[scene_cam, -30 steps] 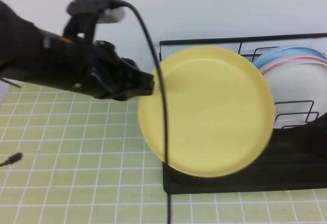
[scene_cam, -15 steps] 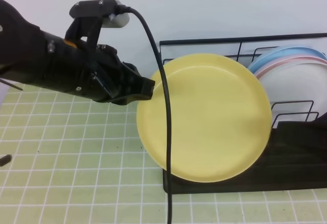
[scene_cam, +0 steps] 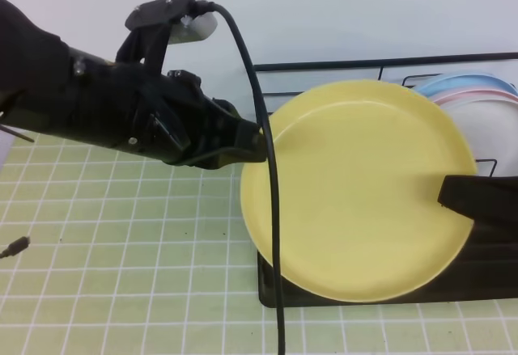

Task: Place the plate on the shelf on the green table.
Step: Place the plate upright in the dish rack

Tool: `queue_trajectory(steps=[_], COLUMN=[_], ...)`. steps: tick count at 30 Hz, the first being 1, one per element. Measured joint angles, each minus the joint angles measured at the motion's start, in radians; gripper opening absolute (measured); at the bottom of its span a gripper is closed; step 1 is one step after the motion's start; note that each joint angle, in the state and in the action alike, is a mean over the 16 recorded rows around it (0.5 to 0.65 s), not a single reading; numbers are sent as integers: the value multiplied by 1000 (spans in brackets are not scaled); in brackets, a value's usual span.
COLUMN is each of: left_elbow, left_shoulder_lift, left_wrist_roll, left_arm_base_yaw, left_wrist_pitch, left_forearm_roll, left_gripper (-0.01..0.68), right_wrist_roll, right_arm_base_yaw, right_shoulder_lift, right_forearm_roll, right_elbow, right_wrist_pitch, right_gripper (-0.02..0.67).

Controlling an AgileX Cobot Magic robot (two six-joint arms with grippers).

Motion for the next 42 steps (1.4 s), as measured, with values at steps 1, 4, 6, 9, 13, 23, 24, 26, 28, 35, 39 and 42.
queue_trajectory(steps=[1, 4, 6, 9, 13, 23, 24, 26, 28, 35, 39, 42], left_elbow=[0, 0, 0, 0, 0, 0, 0, 0, 0, 0, -1, -6], left_shoulder_lift=[0, 0, 0, -1, -1, -3, -3, -3, -3, -3, -8, -15], left_wrist_roll=[5, 19, 27, 36, 42, 47, 50, 58, 66, 112, 166, 204], left_arm_base_yaw=[0, 0, 0, 0, 0, 0, 0, 0, 0, 1, 2, 2], left_wrist_pitch=[4, 13, 18, 26, 36, 48, 50, 55, 64, 119, 161, 188], left_forearm_roll=[-10, -35, -48, -60, -69, -117, -132, -165, -203, -358, -428, -451], left_gripper=[1, 1, 1, 2, 6, 162, 189, 242, 295, 420, 416, 370], right_wrist_roll=[-3, -10, -18, -35, -73, -215, -228, -253, -276, -361, -425, -493], right_arm_base_yaw=[0, 0, 0, 0, 0, 0, 0, 1, 1, 1, 1, 1], right_shoulder_lift=[0, 0, 0, -1, -1, -4, -4, -5, -7, -7, -8, -8], right_forearm_roll=[2, 4, 5, 6, 8, 1, -4, -18, -35, -95, -121, -127], right_elbow=[0, 0, 0, 0, 0, 0, 0, 0, 0, -1, -7, -20], right_wrist_pitch=[-1, -2, -4, -7, -10, -19, -24, -37, -54, -167, -273, -363], right_gripper=[399, 367, 332, 276, 201, 93, 91, 88, 85, 76, 75, 74])
